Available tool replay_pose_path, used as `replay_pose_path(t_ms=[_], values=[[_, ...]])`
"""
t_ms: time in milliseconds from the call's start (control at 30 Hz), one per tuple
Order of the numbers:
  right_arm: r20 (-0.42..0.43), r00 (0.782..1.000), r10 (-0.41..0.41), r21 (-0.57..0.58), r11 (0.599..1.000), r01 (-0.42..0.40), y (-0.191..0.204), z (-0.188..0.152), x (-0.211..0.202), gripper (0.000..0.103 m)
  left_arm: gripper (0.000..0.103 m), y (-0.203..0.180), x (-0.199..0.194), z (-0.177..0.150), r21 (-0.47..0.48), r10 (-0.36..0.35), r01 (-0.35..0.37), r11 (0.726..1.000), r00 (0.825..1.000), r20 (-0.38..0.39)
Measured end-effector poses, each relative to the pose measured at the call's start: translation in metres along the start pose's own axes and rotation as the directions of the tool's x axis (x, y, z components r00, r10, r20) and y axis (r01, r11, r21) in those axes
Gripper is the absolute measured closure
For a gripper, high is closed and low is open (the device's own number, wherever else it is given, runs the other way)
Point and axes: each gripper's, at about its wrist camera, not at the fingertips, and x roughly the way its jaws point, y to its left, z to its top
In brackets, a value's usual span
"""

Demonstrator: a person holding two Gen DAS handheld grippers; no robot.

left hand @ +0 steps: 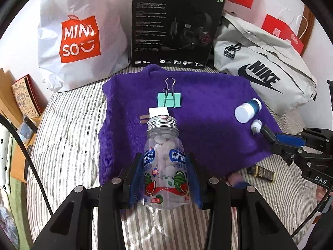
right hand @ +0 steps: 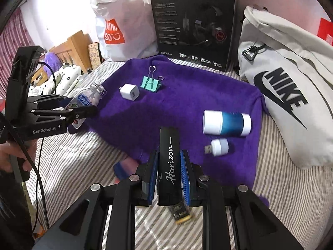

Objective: Organize rigid objects
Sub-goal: 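Carry the candy jar and Horizon tube onto the purple towel and open both tools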

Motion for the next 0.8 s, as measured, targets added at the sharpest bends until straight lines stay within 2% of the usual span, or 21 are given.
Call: replay_pose_path(t_ms=[433, 800], values=[[-0.079, 0.996, -0.029, 0.024, 0.999, 0.031, -0.022, 0.021, 0.056, 0.082, 0.064, 0.012, 0.040, 0.013, -0.025, 0.003, -0.005, 1.000, 0.998, -0.060], [-0.112, 0.993, -0.047, 0.008, 0.999, 0.048, -0.024, 0.022, 0.077, 0.082, 0.064, 0.012, 0.059, 0.021, -0.018, 0.006, -0.008, 1.000, 0.996, -0.088]])
